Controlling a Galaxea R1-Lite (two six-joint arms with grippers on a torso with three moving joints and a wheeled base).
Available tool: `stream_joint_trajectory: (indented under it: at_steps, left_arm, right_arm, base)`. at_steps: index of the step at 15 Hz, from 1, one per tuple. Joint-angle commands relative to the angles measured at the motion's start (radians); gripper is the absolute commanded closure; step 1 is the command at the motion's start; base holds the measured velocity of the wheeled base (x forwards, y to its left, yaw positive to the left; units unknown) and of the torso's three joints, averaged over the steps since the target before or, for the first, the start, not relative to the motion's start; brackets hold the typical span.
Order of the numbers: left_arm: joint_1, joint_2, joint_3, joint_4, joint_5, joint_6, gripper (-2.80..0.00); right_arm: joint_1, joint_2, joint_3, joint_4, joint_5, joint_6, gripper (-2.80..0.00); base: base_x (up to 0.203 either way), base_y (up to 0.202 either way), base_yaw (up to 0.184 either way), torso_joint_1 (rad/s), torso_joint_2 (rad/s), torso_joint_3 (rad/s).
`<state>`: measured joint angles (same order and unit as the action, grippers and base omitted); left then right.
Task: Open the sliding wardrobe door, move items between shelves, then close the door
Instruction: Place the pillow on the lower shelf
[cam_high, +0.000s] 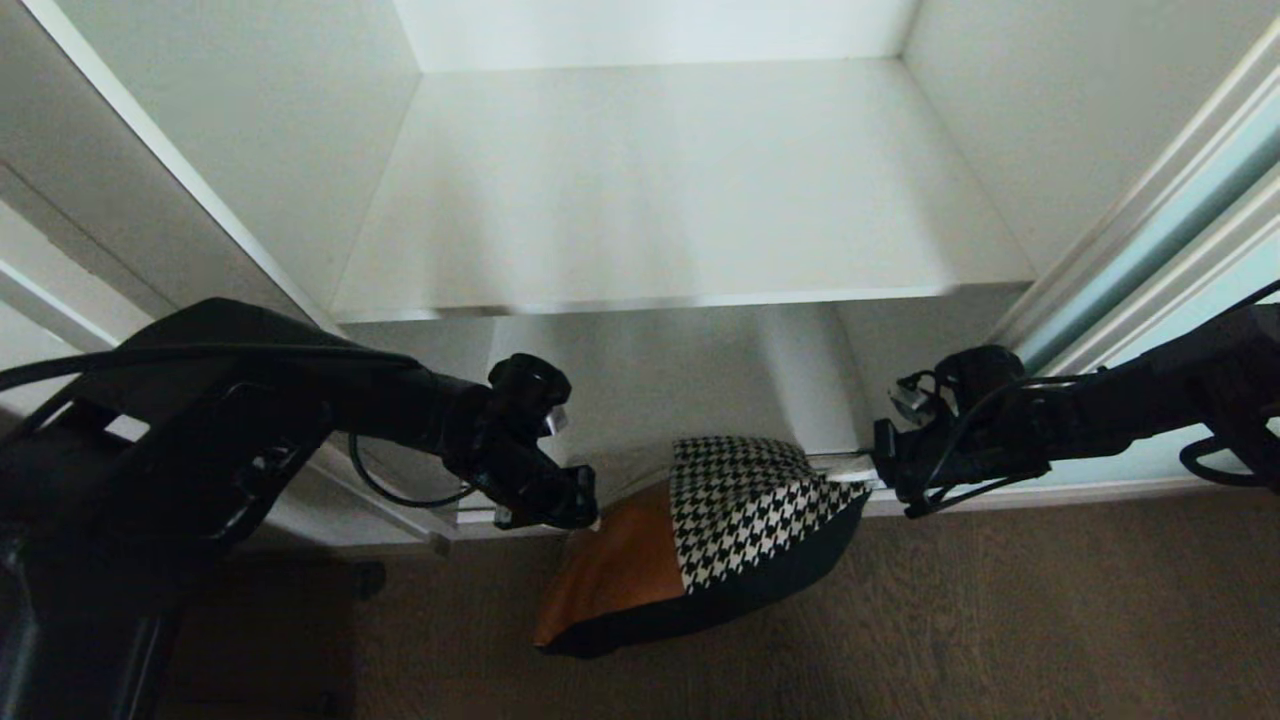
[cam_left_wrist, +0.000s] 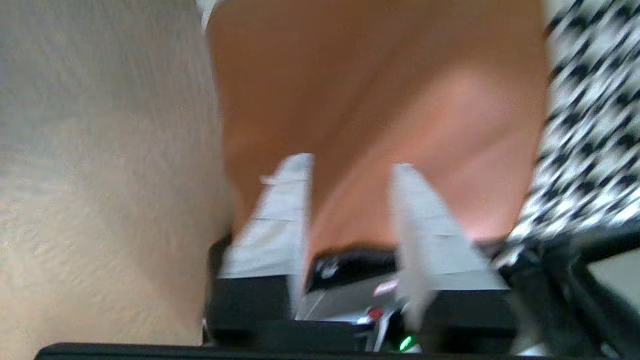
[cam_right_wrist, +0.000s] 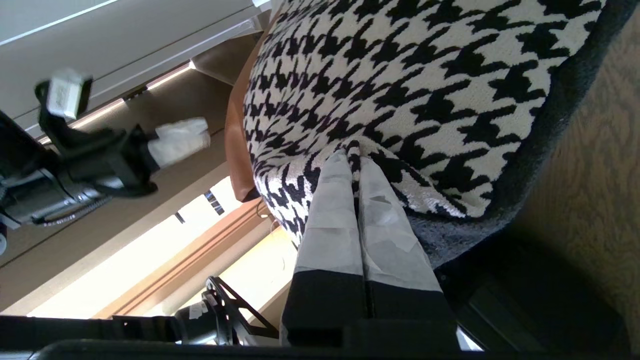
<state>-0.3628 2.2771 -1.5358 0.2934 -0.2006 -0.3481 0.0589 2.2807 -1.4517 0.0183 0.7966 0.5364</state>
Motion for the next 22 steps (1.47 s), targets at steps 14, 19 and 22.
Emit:
stream_joint_trajectory:
  at_steps: [14,19,22]
  left_arm:
    - [0.005,0.146,0.224,-0.486,0.007,0.278,-2.8]
    - [0.006,0.155,0.227,-0.485,0.005,0.264,0.0]
    - [0.005,0.159,0.224,-0.487,0.006,0.264,0.0]
  right_arm:
    - [0.001,0.013,-0.001,0.0,0.004,0.005,0.0]
    - [0.001,0.01,-0.001,0.0,0.004,0.006,0.0]
    - [0.001,0.01,0.001,0.0,0.004,0.007,0.0]
  base:
    - [0.0,0.0,0.0,0.0,0.0,0.0]
    - [0.0,0.0,0.0,0.0,0.0,0.0]
    - [0.0,0.0,0.0,0.0,0.0,0.0]
